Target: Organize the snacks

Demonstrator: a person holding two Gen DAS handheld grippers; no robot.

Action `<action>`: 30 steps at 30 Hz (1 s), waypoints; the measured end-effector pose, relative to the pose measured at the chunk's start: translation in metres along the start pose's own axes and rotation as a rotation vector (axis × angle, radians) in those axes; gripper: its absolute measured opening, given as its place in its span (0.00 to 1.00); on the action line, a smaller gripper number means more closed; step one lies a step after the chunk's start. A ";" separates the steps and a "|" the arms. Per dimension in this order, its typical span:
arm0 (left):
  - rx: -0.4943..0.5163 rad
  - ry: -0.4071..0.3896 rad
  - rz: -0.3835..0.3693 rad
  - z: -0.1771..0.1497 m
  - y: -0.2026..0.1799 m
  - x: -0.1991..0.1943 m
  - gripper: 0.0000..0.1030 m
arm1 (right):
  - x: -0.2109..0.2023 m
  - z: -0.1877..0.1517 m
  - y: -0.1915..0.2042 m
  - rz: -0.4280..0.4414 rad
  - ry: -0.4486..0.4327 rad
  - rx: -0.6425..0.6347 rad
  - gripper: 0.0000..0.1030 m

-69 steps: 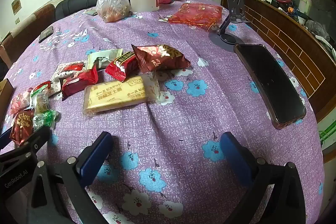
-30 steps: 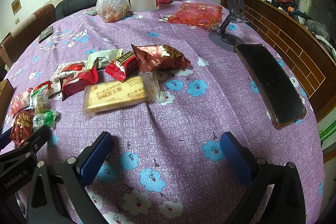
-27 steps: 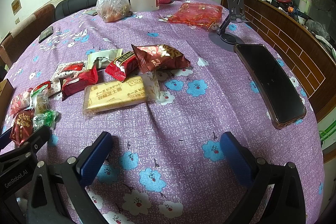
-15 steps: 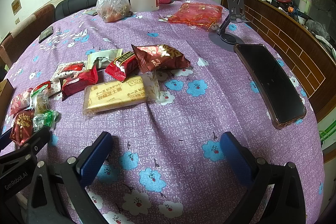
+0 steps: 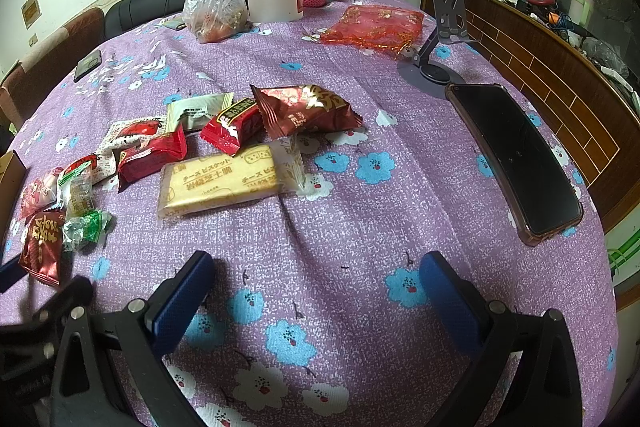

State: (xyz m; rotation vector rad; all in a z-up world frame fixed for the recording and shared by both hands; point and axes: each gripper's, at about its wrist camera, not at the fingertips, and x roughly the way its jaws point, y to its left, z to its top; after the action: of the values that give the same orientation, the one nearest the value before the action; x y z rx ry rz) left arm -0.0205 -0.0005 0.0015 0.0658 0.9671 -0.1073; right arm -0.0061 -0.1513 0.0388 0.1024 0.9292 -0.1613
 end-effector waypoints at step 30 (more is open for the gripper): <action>-0.173 -0.527 -0.108 -0.024 0.121 -0.253 0.95 | -0.117 -0.004 0.006 0.010 -0.270 -0.071 1.00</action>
State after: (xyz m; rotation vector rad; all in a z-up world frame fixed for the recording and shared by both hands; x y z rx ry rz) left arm -0.1674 0.1378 0.1972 -0.1686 0.4494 -0.1319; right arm -0.0767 -0.1340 0.1310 0.0183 0.6642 -0.1295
